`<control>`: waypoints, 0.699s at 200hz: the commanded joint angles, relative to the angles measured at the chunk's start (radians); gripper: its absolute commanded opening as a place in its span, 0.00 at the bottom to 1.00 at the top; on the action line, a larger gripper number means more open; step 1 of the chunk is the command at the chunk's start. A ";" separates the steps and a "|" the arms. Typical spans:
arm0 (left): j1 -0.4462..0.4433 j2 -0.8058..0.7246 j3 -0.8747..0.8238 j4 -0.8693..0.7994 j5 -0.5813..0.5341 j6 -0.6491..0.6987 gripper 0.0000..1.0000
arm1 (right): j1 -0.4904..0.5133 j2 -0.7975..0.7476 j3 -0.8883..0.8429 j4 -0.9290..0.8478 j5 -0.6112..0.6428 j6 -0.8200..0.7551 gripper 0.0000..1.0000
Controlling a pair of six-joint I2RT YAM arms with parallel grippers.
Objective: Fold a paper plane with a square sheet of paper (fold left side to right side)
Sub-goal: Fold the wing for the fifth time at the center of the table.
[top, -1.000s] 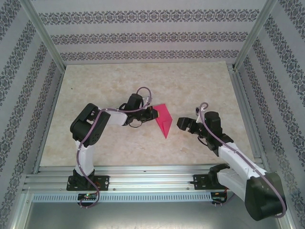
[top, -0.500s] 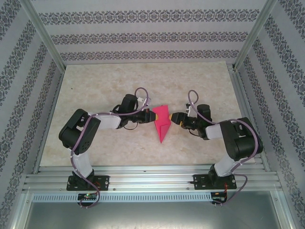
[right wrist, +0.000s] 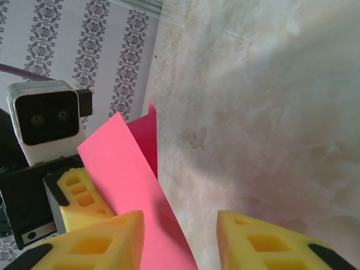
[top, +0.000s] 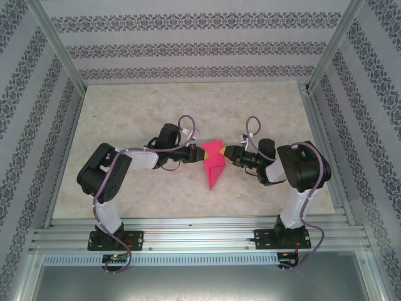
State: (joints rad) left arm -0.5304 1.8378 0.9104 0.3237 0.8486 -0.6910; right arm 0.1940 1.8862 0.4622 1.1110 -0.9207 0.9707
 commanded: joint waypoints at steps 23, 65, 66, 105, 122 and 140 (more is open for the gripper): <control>0.008 0.006 0.008 0.000 0.025 0.031 0.00 | 0.007 0.026 -0.009 0.155 -0.032 0.051 0.33; 0.011 0.014 0.016 -0.017 0.002 0.031 0.00 | 0.015 -0.017 -0.018 0.064 -0.010 0.001 0.16; 0.011 0.014 0.016 -0.018 0.002 0.031 0.00 | 0.015 -0.018 -0.018 0.061 -0.009 0.000 0.16; 0.039 -0.046 0.006 -0.111 -0.066 0.080 0.34 | 0.016 -0.084 -0.025 -0.043 0.035 -0.040 0.01; 0.063 -0.118 -0.008 -0.205 -0.144 0.129 0.52 | 0.017 -0.131 -0.031 -0.112 0.073 -0.055 0.00; 0.077 -0.220 -0.013 -0.333 -0.262 0.194 0.63 | 0.023 -0.179 -0.031 -0.223 0.119 -0.081 0.00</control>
State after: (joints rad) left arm -0.4797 1.7657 0.9031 0.1631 0.7414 -0.6163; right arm 0.1986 1.7699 0.4404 1.0187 -0.8734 0.9554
